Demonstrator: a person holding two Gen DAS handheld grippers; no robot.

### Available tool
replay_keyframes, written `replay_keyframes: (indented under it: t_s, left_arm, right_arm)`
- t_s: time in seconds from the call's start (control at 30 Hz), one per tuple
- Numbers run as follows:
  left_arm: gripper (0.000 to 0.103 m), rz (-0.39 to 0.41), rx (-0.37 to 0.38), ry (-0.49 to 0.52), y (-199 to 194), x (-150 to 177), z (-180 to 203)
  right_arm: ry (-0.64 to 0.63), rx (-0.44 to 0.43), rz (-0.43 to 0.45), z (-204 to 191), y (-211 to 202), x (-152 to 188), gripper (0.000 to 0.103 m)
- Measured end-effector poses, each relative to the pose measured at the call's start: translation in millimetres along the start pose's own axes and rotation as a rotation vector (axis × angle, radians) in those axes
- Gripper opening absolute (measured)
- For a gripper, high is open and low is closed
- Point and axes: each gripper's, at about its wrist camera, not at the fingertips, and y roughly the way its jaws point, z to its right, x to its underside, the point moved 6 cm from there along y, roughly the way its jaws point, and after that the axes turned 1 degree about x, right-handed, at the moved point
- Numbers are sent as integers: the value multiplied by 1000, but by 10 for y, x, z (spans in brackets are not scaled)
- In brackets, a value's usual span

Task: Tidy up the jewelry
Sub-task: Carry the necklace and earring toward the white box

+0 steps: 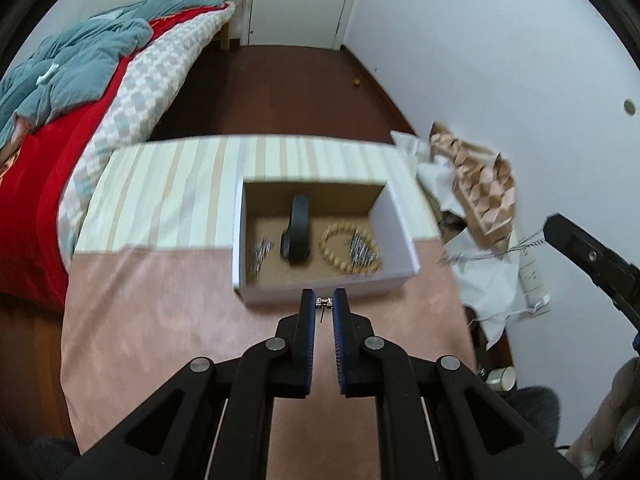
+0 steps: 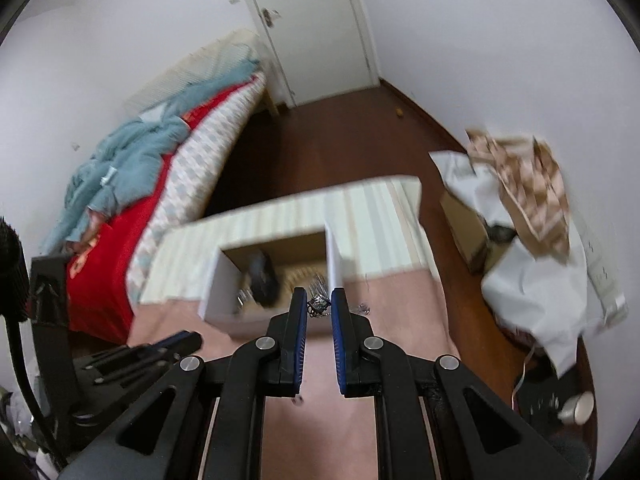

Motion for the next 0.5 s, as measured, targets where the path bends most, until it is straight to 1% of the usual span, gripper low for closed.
replay_keyframes:
  t_s: [0.13,0.23,0.37,0.5]
  left_arm:
    - [6,16,4,5,-6,-304,-54]
    - [6,6,4,-2,81,-486,-140]
    - [6,-34,-14,-4,315,-619,-259]
    - [6,-97,-3,-8,594,-667,-341]
  right_arm:
    - [-44,-14,36,-189,39,-414,13]
    - [-59,-24,13,-295,210,-590,13]
    - [-71,-20,-44,-366,583,-669,13]
    - [-72,-2,-114,-353,1032,-671,13]
